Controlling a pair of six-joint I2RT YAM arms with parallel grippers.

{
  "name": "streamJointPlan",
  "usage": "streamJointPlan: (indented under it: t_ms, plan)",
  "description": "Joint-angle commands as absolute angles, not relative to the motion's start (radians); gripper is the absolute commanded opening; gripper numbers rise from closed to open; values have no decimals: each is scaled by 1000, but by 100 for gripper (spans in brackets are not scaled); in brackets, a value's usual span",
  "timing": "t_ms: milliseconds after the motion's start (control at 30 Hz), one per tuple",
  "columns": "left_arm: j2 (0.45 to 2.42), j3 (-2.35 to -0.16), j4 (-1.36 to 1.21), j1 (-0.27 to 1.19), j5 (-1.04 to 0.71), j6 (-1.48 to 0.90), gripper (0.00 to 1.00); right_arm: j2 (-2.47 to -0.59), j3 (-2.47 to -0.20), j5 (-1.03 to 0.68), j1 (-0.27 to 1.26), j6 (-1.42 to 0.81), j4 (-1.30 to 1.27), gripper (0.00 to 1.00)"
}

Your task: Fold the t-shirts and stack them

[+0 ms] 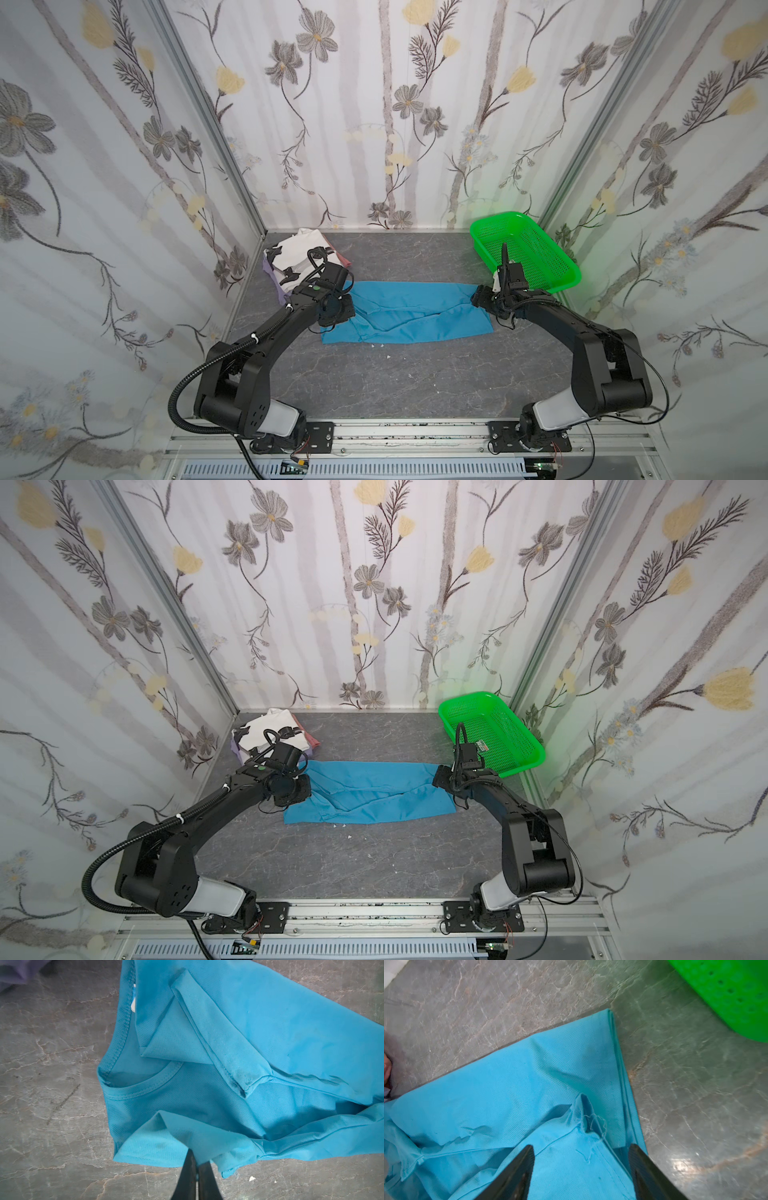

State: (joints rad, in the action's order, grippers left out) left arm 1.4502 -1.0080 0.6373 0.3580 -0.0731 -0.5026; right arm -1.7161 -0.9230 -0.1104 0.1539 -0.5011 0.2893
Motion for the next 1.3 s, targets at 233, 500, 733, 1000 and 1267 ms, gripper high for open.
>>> streamJointPlan:
  t_ms: [233, 500, 733, 1000, 1267]
  plan:
    - [1434, -992, 633, 322, -65, -476, 0, -1877, -1047, -182, 150, -414, 255, 42]
    - [1446, -994, 627, 311, -77, -473, 0, -1887, -1030, -212, 151, -414, 246, 24]
    - [1447, -992, 630, 310, -75, -475, 0, -1847, -1010, -178, 152, -423, 256, 0]
    - [1418, -999, 665, 309, -60, -477, 0, -1651, -902, -117, 151, -442, 302, 0]
    - [1282, -967, 733, 306, -75, -479, 0, -1220, -665, -70, 152, -505, 470, 0]
